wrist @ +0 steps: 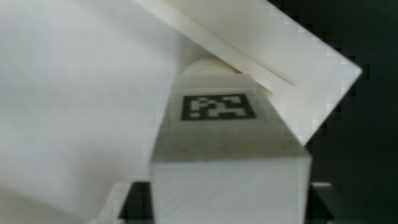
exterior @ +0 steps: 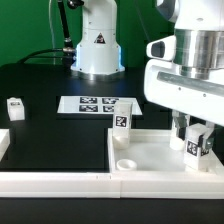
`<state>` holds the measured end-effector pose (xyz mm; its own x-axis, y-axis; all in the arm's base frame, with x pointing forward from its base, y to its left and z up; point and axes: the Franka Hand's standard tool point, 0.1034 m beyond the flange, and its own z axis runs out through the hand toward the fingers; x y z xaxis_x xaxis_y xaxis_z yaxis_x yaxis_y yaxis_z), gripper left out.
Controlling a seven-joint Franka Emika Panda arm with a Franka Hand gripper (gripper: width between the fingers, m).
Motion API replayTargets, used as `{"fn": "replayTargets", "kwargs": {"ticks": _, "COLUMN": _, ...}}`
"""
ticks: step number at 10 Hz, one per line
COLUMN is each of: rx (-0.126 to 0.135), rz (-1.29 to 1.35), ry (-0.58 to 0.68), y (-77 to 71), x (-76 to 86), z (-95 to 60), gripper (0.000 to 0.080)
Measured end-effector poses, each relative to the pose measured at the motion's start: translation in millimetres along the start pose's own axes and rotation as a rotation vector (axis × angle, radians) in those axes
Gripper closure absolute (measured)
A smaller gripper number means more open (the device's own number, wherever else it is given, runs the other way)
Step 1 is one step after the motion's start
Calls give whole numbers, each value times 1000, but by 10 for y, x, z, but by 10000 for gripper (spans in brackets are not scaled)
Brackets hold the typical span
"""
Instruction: Assemble square table
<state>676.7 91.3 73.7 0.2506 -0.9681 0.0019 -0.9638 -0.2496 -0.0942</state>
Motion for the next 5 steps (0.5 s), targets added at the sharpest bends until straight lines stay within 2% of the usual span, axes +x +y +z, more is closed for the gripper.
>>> {"fn": "replayTargets", "kwargs": {"ticks": 1, "rx": 9, "rz": 192, "ry": -21, "y": 11, "x": -16, "z": 3, "gripper": 511}}
{"fn": "replayTargets", "kwargs": {"ticks": 3, "rx": 55, "rz": 487, "ry": -86, "y": 59, "x": -14, "z": 8, "gripper": 509}}
{"fn": "replayTargets", "kwargs": {"ticks": 5, "rx": 50, "rz": 561, "ry": -91, "y": 68, "x": -16, "z": 11, "gripper": 509}}
